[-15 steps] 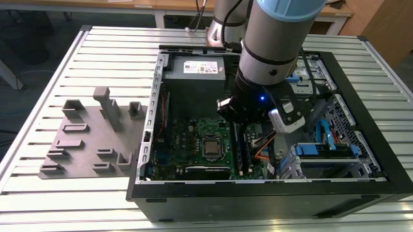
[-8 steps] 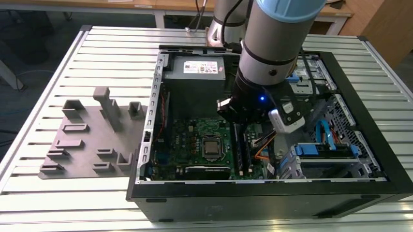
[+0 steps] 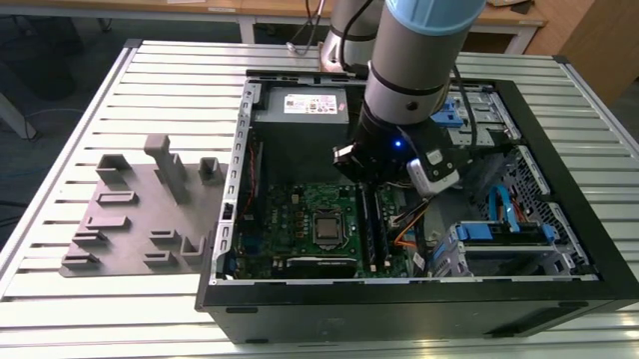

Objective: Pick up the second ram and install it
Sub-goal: 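Press down the second ram until it locks into place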

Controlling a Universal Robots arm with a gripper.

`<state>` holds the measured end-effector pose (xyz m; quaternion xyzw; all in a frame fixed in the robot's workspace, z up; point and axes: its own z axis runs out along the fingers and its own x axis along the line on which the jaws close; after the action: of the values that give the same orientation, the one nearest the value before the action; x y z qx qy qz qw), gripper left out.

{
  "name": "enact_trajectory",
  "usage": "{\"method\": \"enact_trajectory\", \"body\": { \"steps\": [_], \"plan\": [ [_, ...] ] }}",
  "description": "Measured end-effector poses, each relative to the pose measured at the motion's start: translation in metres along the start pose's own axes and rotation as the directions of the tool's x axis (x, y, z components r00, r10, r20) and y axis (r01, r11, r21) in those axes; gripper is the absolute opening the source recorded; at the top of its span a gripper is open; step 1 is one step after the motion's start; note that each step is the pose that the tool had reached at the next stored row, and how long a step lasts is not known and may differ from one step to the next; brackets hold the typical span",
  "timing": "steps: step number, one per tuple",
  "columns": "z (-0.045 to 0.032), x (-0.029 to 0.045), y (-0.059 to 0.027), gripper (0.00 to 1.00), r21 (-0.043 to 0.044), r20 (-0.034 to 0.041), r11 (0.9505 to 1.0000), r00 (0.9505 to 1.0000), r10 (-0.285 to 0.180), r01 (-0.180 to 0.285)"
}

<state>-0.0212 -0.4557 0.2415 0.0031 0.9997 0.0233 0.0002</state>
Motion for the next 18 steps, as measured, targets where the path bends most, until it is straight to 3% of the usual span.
{"method": "enact_trajectory", "body": {
  "steps": [7, 12, 18],
  "plan": [
    [0.0134, 0.0001, 0.012, 0.07, -0.0002, 0.0001, 1.0, 1.0, 0.0, 0.0],
    [0.0216, 0.0002, 0.0135, 0.07, 0.0004, -0.0002, 1.0, 1.0, -0.001, 0.001],
    [0.0259, 0.0002, 0.0139, 0.07, 0.0002, -0.0001, 1.0, 1.0, -0.002, 0.002]
  ]
}}
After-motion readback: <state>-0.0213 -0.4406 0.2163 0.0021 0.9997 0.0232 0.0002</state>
